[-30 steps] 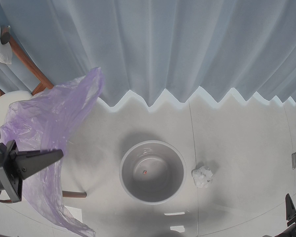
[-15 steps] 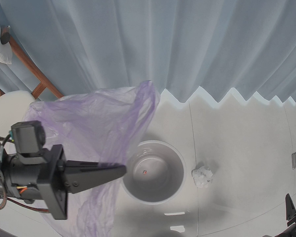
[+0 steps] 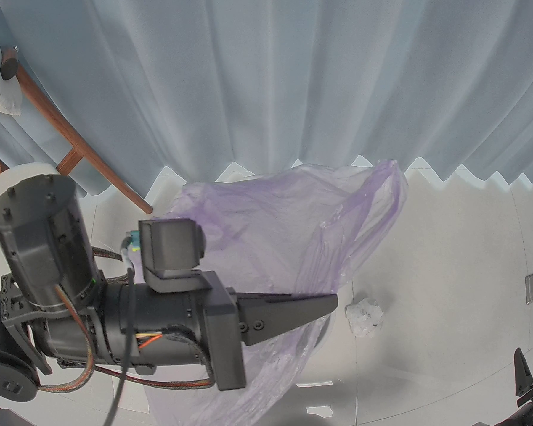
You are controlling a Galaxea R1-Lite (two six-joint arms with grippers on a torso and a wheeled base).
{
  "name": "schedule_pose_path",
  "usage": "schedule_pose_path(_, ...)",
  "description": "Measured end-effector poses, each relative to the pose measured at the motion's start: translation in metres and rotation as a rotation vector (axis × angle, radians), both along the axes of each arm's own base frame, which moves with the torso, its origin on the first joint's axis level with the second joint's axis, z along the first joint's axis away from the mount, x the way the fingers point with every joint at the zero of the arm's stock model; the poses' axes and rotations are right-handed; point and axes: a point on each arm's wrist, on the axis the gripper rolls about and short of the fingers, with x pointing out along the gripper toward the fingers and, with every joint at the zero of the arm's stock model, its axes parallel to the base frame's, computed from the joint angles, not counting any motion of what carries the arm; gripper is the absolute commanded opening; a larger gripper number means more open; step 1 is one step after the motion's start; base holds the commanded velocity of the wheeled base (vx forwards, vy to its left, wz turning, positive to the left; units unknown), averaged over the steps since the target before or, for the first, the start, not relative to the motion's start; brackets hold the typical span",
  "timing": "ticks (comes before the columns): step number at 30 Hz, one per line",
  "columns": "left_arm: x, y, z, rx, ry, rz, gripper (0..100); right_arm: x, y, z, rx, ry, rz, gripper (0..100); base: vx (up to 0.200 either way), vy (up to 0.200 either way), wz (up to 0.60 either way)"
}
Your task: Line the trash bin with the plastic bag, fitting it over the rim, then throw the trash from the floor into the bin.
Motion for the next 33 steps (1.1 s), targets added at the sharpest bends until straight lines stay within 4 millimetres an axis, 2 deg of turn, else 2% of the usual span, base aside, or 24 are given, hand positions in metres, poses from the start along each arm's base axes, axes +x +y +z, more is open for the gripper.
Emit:
schedule_pose_path(7,0.006,-0.001,-0.011,0.041,0.027,0.087,0,0.000,0.000,0.000,0.000,0.000,0.000,100,0.000,0.000,0.00)
schedule_pose_path(16,0.003,0.001,-0.018,0.069,0.045,0.112,0,0.000,0.000,0.000,0.000,0.000,0.000,100,0.000,0.000,0.00)
schedule_pose_path(24,-0.009,0.006,-0.024,0.110,0.070,0.096,0,0.000,0.000,0.000,0.000,0.000,0.000,100,0.000,0.000,0.00)
schedule_pose_path(33,-0.034,0.006,-0.020,0.094,0.054,0.006,0,0.000,0.000,0.000,0.000,0.000,0.000,100,0.000,0.000,0.00)
